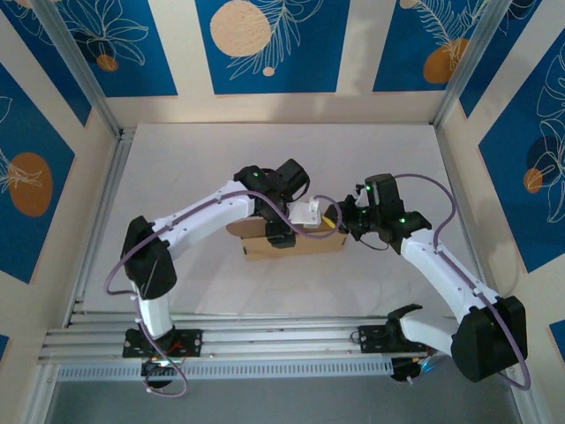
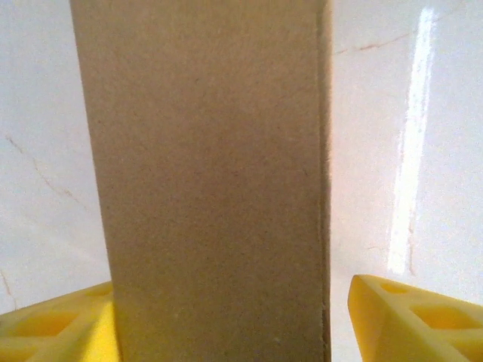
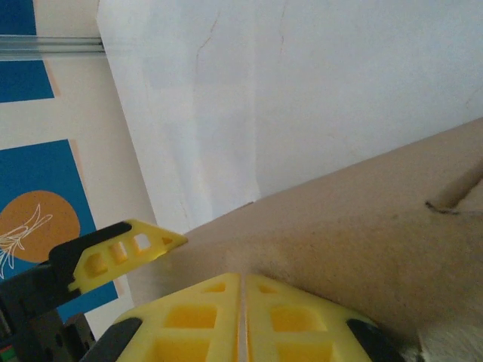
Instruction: Fold the paper box
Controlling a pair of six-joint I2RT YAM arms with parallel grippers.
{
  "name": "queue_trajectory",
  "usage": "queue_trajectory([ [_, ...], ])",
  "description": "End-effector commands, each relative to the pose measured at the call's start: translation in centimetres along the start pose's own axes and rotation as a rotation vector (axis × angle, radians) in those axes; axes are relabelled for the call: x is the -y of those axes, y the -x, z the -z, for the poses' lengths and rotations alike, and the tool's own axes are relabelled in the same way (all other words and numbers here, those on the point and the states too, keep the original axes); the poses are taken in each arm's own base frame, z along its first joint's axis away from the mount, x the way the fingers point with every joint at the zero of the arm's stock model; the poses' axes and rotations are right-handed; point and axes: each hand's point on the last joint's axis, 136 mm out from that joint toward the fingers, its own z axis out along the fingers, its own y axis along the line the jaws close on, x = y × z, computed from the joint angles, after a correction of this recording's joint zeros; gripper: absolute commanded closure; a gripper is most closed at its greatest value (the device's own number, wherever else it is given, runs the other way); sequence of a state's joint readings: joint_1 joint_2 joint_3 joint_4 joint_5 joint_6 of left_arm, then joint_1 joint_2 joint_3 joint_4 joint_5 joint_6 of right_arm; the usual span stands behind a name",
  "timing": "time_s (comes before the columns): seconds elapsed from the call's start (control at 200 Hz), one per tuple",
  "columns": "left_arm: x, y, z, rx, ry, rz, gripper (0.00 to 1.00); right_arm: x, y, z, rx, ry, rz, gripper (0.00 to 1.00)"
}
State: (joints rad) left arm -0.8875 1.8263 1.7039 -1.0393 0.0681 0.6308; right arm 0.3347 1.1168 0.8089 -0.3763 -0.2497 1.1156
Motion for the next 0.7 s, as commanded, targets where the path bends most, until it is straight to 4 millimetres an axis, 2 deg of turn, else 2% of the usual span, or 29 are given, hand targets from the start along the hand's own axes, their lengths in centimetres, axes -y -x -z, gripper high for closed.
queue_trajectory([
  [0.0, 1.4, 1.7, 2.5, 0.144, -0.049, 0.040, 0.30, 4.8, -1.3, -0.8, -0.039, -0.183, -0.081, 0.87],
  [0.135, 0.9, 2.5, 4.3, 0.272, -0.022, 0.101, 0.31, 4.6, -1.4, -0.6, -0.035, -0.176, -0.077, 0.87],
  [0.29, -1.4, 2.2, 6.3, 0.369, 0.112, 0.183, 0.33, 4.5, -1.3, -0.6, -0.032, -0.172, -0.074, 0.87],
  [0.48, -3.5, 0.0, 5.7, 0.379, 0.212, 0.319, 0.38, 4.1, -1.3, -0.6, -0.024, -0.164, -0.062, 0.87],
  [0.55, -3.3, -0.4, 5.0, 0.366, 0.196, 0.350, 0.38, 3.9, -1.3, -0.7, -0.028, -0.157, -0.053, 0.87],
  [0.605, -2.9, -0.4, 4.5, 0.373, 0.173, 0.364, 0.34, 3.4, -1.4, -0.7, -0.036, -0.138, -0.036, 0.87],
  [0.695, -1.7, 0.3, 4.6, 0.416, 0.109, 0.343, 0.29, 2.5, -1.2, -0.4, -0.034, -0.125, -0.004, 0.84],
])
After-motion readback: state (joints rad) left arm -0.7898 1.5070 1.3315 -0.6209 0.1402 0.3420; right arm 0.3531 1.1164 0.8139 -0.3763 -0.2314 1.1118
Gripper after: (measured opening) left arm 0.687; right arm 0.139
